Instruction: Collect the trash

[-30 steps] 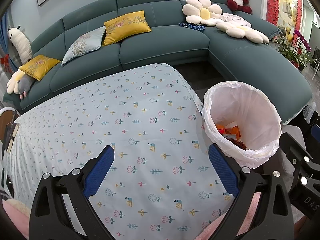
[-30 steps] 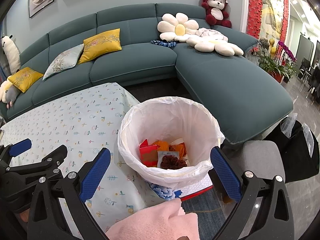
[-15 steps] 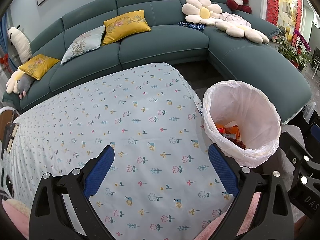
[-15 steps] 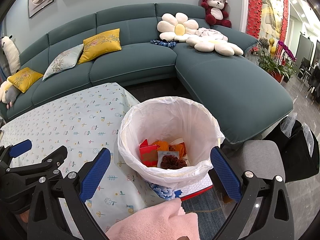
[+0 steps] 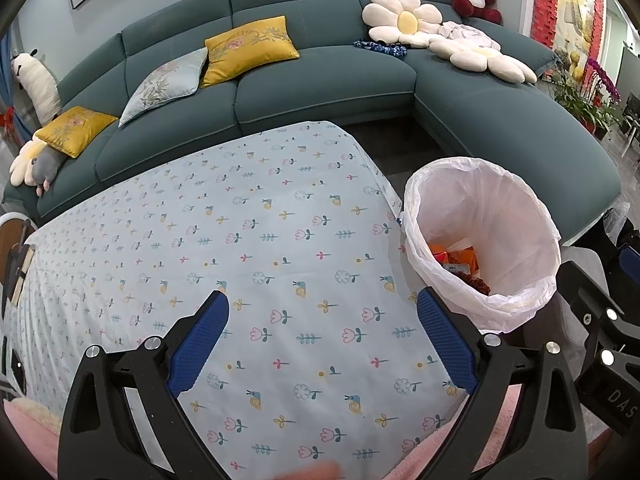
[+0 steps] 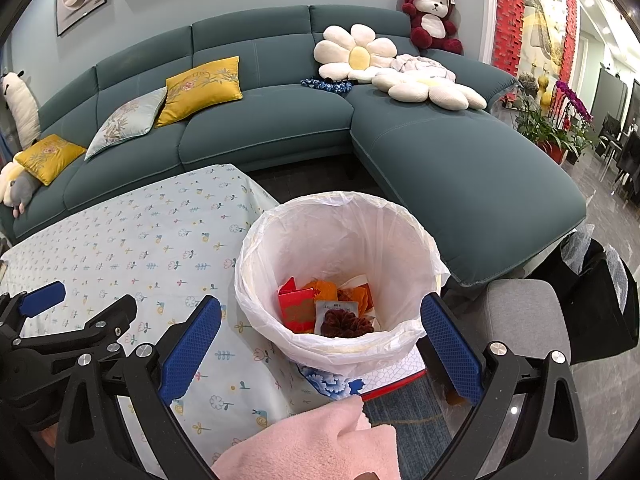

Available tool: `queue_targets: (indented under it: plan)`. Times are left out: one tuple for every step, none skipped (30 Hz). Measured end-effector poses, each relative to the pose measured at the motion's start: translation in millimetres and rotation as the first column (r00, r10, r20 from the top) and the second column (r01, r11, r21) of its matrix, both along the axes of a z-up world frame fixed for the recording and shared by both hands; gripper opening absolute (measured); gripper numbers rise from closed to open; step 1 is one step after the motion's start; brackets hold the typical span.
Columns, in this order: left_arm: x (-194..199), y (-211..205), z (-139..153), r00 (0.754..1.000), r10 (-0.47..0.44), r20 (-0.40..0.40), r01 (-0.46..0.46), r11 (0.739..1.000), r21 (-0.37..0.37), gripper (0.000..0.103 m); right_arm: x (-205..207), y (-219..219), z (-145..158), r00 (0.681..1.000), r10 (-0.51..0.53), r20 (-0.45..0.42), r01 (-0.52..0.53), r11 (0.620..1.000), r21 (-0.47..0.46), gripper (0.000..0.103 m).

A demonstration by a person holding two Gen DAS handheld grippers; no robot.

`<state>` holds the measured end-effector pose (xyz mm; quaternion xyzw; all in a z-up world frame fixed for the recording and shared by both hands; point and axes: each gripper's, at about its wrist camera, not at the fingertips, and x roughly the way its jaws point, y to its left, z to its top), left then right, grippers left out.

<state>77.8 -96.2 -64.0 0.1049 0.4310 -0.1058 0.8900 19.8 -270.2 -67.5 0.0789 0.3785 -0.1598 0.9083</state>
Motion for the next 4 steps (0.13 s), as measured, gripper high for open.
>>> queue_targets:
  plan:
    - [0.5,0.0,0.5,1.0,-0.008,0.0,0.008,1.0,0.001,0.091,0.7,-0.2,-0.3,1.0,-0.001,-0.001,0.001,1.0,0.0,0.096]
    - [0.6,0.3,0.7,1.0,-0.012,-0.001,0.012,1.0,0.003,0.091,0.6,-0.8,0.3,1.0,-0.001,-0.002,0.001,1.0,0.001,0.096]
    - [0.3,-0.1,0.7,1.0,-0.018,0.0,0.018,1.0,0.004,0.091,0.6,-1.4,0.6,1.0,-0.002,-0.002,0.002,1.0,0.001,0.096]
    - [0.3,-0.1,0.9,1.0,-0.02,0.001,0.02,1.0,0.003,0.091,-0.1,-1.7,0.7,1.0,-0.003,-0.001,0.003,1.0,0.002,0.096]
